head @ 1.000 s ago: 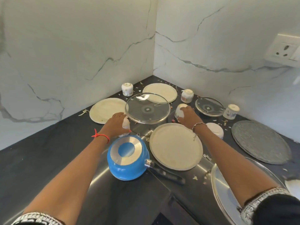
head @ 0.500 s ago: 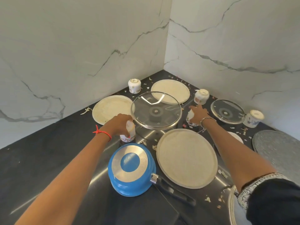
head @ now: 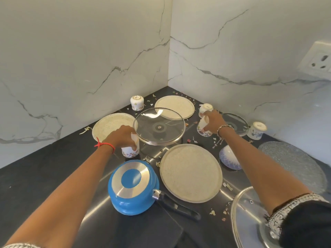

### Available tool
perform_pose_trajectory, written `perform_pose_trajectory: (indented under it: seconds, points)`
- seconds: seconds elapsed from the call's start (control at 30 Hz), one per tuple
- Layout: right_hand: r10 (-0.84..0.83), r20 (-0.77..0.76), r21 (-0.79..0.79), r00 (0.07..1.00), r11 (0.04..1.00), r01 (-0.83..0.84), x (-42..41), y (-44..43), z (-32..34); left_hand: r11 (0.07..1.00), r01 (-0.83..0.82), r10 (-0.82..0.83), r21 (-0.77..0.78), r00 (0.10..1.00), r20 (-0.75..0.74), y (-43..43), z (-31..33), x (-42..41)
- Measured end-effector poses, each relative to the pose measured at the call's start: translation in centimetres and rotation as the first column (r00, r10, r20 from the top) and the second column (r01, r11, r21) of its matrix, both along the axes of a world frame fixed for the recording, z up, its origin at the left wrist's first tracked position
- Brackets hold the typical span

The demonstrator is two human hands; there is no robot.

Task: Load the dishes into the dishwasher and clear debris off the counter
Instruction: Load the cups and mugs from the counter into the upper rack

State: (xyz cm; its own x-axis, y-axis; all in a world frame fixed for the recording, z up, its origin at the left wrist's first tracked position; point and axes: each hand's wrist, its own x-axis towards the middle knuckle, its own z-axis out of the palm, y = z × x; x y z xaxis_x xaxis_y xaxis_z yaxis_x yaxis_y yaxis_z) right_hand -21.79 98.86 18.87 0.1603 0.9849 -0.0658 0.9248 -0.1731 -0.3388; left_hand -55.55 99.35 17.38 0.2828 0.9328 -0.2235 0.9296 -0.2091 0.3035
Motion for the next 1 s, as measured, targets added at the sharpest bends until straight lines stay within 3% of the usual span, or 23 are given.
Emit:
perform_pose_trajectory:
  seconds: [0.17, 0.43, 0.7, 1.0]
  points:
    - [0.005, -0.019, 0.048, 1.0, 0.999, -0.004, 0.4, -4.3, 3.4, 0.987, -0.02, 0.008, 0.159, 0.997, 0.077, -2.5, 3.1, 2.7]
    - [0.061, -0.008, 0.108, 0.998, 0.992, -0.06, 1.0, -13.7, 5.1, 0.98, 0.006, -0.06, 0.199, 0.962, 0.266, -11.3, 4.6, 7.6]
    - [0.123, 0.03, 0.109, 0.992, 0.986, -0.126, 0.9, -23.2, 5.6, 0.985, 0.075, -0.11, 0.156, 0.966, 0.236, -20.7, 4.2, 9.9]
    - [0.056, -0.043, 0.164, 0.997, 0.985, -0.048, -0.6, -35.1, 5.9, 0.973, 0.137, -0.178, 0.188, 0.959, 0.223, -30.0, 3.2, 10.2]
